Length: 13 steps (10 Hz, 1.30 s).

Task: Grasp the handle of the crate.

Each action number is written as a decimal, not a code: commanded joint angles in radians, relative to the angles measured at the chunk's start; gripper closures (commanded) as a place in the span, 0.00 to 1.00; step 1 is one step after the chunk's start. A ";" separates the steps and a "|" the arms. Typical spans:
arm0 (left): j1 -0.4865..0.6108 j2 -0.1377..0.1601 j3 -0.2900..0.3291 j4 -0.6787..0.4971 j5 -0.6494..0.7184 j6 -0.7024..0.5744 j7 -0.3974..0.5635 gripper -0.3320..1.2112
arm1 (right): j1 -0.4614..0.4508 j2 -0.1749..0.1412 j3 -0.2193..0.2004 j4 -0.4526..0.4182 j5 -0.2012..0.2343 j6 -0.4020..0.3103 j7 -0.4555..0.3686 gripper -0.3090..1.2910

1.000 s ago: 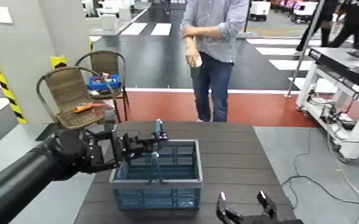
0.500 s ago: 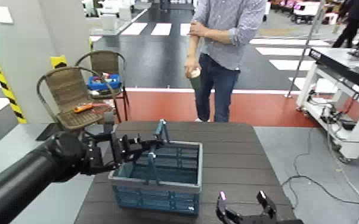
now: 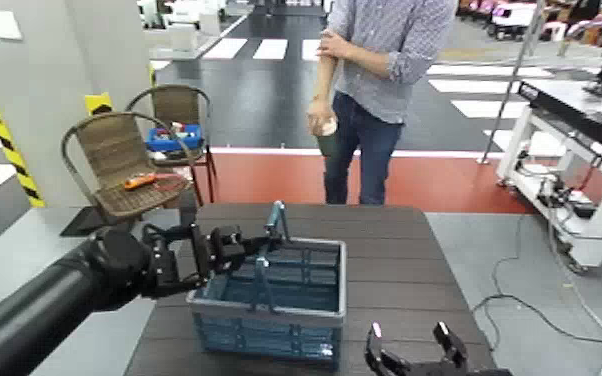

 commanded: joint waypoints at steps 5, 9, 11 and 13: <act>0.217 0.008 0.193 -0.306 -0.049 -0.006 0.110 0.99 | 0.013 0.004 -0.015 -0.008 0.001 -0.002 -0.001 0.29; 0.399 0.002 0.320 -0.576 -0.070 0.041 0.285 0.99 | 0.016 0.004 -0.020 -0.006 0.005 -0.017 -0.008 0.29; 0.458 0.000 0.360 -0.654 -0.069 0.073 0.326 0.99 | 0.016 0.004 -0.021 -0.005 0.006 -0.018 -0.010 0.29; 0.505 -0.007 0.387 -0.711 -0.067 0.095 0.340 0.99 | 0.017 0.004 -0.021 -0.005 0.006 -0.020 -0.010 0.29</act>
